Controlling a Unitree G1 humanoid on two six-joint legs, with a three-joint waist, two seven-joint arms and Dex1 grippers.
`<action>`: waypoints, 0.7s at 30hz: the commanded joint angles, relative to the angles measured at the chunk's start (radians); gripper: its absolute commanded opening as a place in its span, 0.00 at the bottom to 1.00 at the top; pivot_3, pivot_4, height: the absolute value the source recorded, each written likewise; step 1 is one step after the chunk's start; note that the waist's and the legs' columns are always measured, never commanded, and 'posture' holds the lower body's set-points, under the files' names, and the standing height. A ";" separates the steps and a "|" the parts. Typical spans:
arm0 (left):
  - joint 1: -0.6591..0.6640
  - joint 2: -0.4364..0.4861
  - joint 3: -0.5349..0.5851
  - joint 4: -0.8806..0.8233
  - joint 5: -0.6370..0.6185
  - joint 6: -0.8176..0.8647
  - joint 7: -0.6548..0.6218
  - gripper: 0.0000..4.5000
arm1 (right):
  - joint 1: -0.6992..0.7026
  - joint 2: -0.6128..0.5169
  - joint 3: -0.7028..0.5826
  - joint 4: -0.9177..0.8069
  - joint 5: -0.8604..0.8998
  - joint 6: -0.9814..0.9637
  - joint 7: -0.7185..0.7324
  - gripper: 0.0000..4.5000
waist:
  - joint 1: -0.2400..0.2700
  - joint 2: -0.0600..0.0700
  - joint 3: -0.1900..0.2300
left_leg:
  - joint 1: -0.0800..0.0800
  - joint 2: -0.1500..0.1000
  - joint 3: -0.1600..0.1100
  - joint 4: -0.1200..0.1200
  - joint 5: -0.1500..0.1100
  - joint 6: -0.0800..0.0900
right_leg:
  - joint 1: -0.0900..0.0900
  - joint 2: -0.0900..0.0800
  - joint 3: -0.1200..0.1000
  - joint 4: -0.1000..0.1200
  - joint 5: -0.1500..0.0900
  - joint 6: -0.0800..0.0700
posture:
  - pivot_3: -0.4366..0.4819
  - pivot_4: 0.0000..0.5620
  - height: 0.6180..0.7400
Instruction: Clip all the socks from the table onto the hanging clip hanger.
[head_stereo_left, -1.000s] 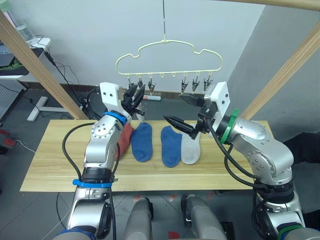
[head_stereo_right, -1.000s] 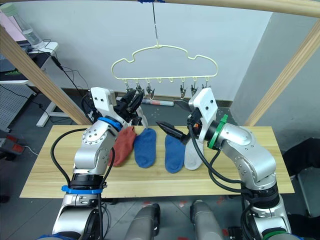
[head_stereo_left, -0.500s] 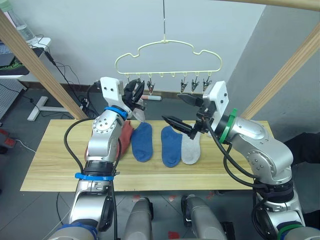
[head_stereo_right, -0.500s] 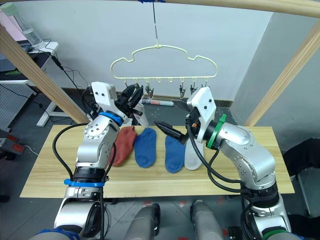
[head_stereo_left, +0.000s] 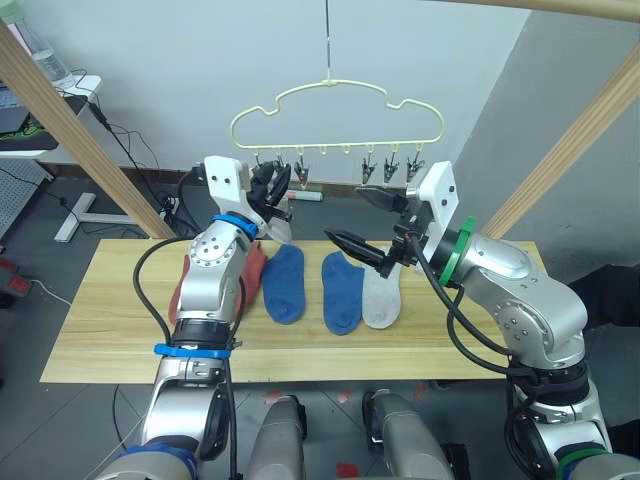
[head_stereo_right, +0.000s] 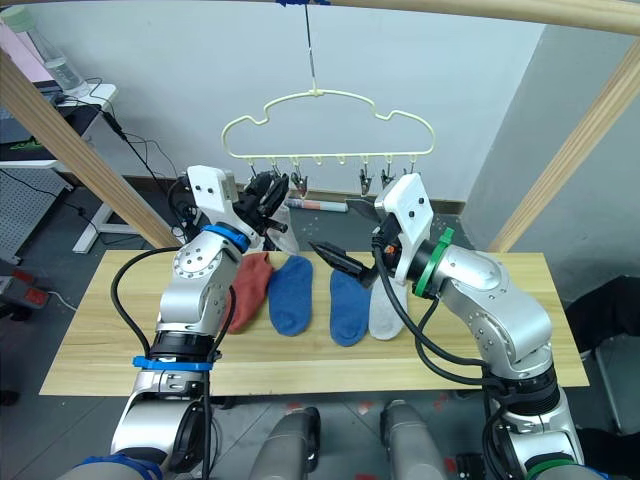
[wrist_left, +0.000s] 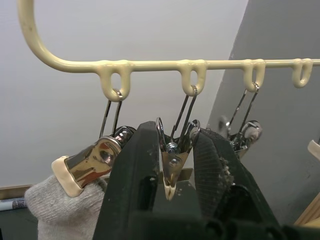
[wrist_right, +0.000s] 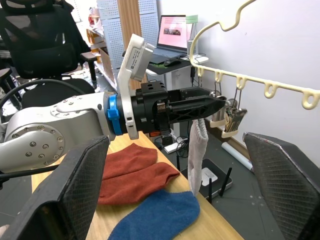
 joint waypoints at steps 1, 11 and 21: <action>-0.029 -0.006 0.006 -0.021 -0.003 -0.033 -0.008 0.13 | -0.007 -0.002 0.003 -0.056 0.010 -0.010 -0.008 1.00 | 0.000 0.000 0.000 | 0.000 0.000 0.000 0.000 0.000 0.000 | 0.000 0.000 0.000 0.000 0.000 0.000 | 0.41 0.45 1.00; -0.026 0.007 0.003 -0.034 -0.001 -0.008 -0.015 0.13 | 0.021 -0.022 0.016 -0.035 -0.007 -0.034 0.003 1.00 | 0.000 0.000 0.000 | 0.000 0.000 0.000 0.000 0.000 0.000 | 0.000 0.000 0.000 0.000 0.000 0.000 | 0.41 0.45 1.00; 0.011 0.004 0.007 -0.079 -0.001 0.026 -0.013 0.34 | 0.029 -0.029 0.025 -0.022 -0.016 -0.044 0.004 1.00 | 0.001 0.000 0.000 | 0.000 0.000 0.000 0.000 0.000 0.000 | 0.000 0.000 0.000 0.000 0.000 0.000 | 0.42 0.45 1.00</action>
